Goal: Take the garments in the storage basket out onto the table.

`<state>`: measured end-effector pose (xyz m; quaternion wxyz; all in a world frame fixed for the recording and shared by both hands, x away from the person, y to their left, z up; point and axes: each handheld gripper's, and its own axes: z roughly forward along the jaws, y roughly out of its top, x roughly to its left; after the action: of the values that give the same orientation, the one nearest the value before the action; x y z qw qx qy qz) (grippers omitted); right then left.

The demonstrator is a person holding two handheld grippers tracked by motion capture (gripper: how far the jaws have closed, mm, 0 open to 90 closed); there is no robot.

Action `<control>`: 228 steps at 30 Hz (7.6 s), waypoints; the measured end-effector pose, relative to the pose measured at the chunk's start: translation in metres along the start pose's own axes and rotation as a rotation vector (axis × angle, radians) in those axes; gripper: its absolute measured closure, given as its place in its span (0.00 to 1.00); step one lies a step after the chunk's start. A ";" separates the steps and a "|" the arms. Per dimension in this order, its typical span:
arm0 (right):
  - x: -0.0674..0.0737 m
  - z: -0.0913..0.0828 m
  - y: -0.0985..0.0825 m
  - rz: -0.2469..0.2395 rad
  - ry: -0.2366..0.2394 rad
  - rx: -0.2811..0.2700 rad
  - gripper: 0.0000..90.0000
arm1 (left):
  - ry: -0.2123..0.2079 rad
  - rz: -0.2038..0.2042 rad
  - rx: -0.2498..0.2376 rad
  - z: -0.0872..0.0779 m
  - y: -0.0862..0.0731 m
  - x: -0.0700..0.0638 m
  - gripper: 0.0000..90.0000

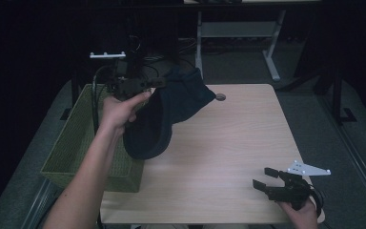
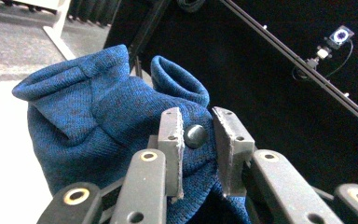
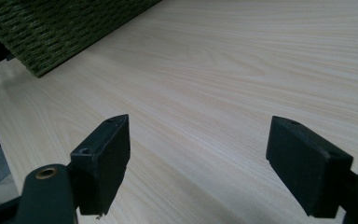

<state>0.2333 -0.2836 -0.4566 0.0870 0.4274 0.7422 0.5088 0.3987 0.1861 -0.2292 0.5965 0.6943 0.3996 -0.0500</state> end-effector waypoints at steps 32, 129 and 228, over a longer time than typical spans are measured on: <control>-0.001 -0.002 0.000 0.004 0.012 -0.009 0.24 | 0.022 -0.037 0.182 0.104 -0.046 0.009 0.82; 0.051 0.107 0.024 -0.117 0.281 0.399 0.99 | 0.161 -0.071 0.374 0.120 -0.167 0.048 0.64; 0.011 0.048 -0.006 0.027 0.341 0.364 0.96 | 0.019 0.056 0.507 0.071 -0.271 0.012 0.87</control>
<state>0.2499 -0.2436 -0.4802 -0.1250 0.3538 0.8198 0.4326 0.2687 0.1224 -0.4697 0.4006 0.8329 0.3605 -0.1256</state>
